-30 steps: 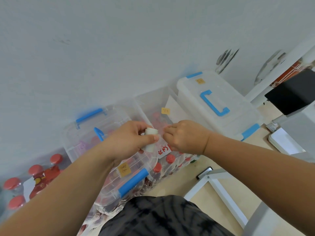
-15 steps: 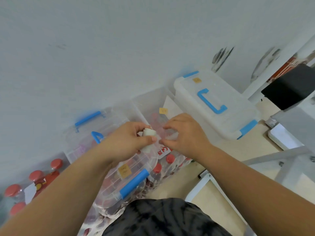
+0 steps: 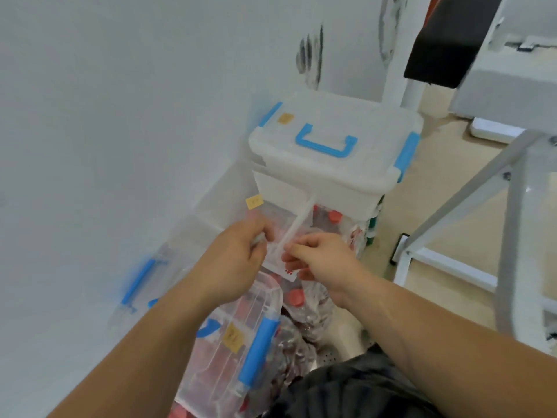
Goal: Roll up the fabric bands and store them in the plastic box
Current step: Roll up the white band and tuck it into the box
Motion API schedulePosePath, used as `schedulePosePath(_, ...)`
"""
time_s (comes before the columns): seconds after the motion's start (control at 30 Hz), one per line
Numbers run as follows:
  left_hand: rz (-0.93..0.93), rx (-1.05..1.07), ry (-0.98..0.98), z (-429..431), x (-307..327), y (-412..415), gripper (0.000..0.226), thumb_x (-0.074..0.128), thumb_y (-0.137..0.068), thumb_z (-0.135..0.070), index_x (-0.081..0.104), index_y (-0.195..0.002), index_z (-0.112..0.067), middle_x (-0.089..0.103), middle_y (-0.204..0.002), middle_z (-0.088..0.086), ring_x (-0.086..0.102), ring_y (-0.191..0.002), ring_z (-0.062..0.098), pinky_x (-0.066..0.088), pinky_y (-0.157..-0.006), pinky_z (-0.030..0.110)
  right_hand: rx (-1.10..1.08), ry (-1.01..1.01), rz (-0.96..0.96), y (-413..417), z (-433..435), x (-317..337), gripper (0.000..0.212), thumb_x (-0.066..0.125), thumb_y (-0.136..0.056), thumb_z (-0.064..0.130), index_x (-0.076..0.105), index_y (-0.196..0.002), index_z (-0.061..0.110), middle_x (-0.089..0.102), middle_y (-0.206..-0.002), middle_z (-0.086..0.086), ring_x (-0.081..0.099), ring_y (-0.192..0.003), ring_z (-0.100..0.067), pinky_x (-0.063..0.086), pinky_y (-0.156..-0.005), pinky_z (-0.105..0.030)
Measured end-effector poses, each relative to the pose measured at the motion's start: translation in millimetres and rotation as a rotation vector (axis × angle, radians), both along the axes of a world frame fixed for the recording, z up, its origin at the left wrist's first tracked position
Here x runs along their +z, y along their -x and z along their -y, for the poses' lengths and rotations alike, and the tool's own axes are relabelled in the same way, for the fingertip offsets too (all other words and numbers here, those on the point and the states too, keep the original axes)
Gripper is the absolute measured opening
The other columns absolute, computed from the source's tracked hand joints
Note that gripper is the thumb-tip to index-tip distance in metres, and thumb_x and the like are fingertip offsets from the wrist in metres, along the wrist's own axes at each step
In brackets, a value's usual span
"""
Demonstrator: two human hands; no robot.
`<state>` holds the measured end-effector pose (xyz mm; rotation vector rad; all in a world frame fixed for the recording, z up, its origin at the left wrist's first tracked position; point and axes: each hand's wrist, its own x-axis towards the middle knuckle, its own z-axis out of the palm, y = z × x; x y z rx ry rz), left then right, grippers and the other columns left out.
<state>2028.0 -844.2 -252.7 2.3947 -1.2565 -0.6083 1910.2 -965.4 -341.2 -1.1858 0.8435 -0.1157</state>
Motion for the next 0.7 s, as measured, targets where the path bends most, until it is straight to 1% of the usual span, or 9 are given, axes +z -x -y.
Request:
schedulePosePath(0.03,-0.002,-0.013,-0.016,2.5,-0.5,-2.1,0.019,0.049,-0.099,-0.011,0.055,-0.098,-0.028,0.058,-0.087,0.001,0.054,-0.072,0.010,0.047,-0.069,0.034,-0.011,-0.032,0.017,-1.4,-0.3,0.6,0.010,0.072,-0.094,0.020,0.078,-0.088,0.013,0.080,-0.079,0.000,0.073,-0.067,-0.008,0.053,-0.055,-0.019)
schedulePosePath(0.07,0.001,-0.024,-0.024,4.2,-1.3,-4.0,0.018,0.050,-0.099,-0.011,0.056,-0.096,-0.028,0.058,-0.085,0.000,0.053,-0.072,0.009,0.046,-0.068,0.027,-0.020,-0.054,0.028,-2.1,-0.1,0.8,0.010,0.072,-0.094,0.018,0.077,-0.090,0.011,0.080,-0.078,-0.001,0.072,-0.065,-0.008,0.052,-0.054,-0.018)
schedulePosePath(0.13,0.024,-0.048,-0.039,6.5,-3.3,-6.6,0.015,0.055,-0.097,-0.012,0.056,-0.093,-0.026,0.058,-0.084,-0.004,0.053,-0.075,0.006,0.039,-0.062,0.013,-0.013,-0.085,0.040,-1.8,0.4,0.4,0.010,0.071,-0.095,0.017,0.076,-0.090,0.011,0.079,-0.077,-0.001,0.070,-0.067,-0.009,0.052,-0.058,-0.023)
schedulePosePath(0.17,0.037,-0.049,-0.051,6.9,-4.9,-7.6,0.012,0.058,-0.096,-0.015,0.056,-0.091,-0.026,0.059,-0.083,-0.006,0.053,-0.075,0.007,0.038,-0.062,0.012,0.004,-0.097,0.046,-1.1,0.0,0.2,0.010,0.070,-0.095,0.018,0.076,-0.090,0.011,0.078,-0.077,-0.001,0.070,-0.069,-0.010,0.052,-0.062,-0.025)
schedulePosePath(0.27,0.067,-0.007,-0.100,8.7,-9.6,-10.3,0.016,0.070,-0.090,-0.030,0.056,-0.086,-0.027,0.058,-0.075,-0.007,0.051,-0.065,0.006,0.037,-0.057,0.019,0.044,-0.126,0.067,-0.1,-2.3,-1.7,0.012,0.069,-0.097,0.019,0.076,-0.093,0.011,0.079,-0.082,-0.001,0.071,-0.072,-0.009,0.052,-0.066,-0.027)
schedulePosePath(0.4,0.099,0.032,-0.151,12.2,-9.2,-9.9,0.026,0.081,-0.080,-0.042,0.057,-0.081,-0.031,0.056,-0.065,-0.011,0.052,-0.057,-0.004,0.034,-0.046,0.015,0.048,-0.147,0.100,0.7,-3.3,-4.6,0.016,0.068,-0.098,0.018,0.075,-0.099,0.004,0.080,-0.093,-0.008,0.070,-0.077,-0.012,0.051,-0.066,-0.025)
schedulePosePath(0.5,0.122,0.020,-0.167,15.9,-7.3,-6.4,0.028,0.081,-0.077,-0.046,0.055,-0.075,-0.035,0.055,-0.057,-0.015,0.052,-0.053,-0.005,0.033,-0.043,0.014,0.064,-0.170,0.126,1.4,-0.9,-6.8,0.017,0.067,-0.098,0.017,0.074,-0.102,0.003,0.079,-0.091,-0.006,0.069,-0.073,-0.009,0.050,-0.062,-0.021)
schedulePosePath(0.6,0.171,0.020,-0.166,20.2,-7.2,-3.1,0.030,0.081,-0.073,-0.047,0.056,-0.074,-0.031,0.055,-0.056,-0.008,0.051,-0.049,0.003,0.039,-0.046,0.016,0.074,-0.194,0.160,1.3,-0.5,-10.6,0.012,0.066,-0.099,0.015,0.073,-0.093,0.008,0.077,-0.082,0.000,0.069,-0.069,-0.005,0.049,-0.057,-0.017)
schedulePosePath(0.7,0.262,0.018,-0.224,25.6,-7.4,-2.5,0.034,0.079,-0.067,-0.050,0.058,-0.078,-0.025,0.058,-0.059,-0.002,0.046,-0.048,0.007,0.034,-0.044,0.017,0.074,-0.203,0.207,0.4,-2.0,-15.8,0.016,0.065,-0.100,0.013,0.069,-0.084,0.013,0.075,-0.079,-0.002,0.069,-0.067,-0.006,0.050,-0.055,-0.015)
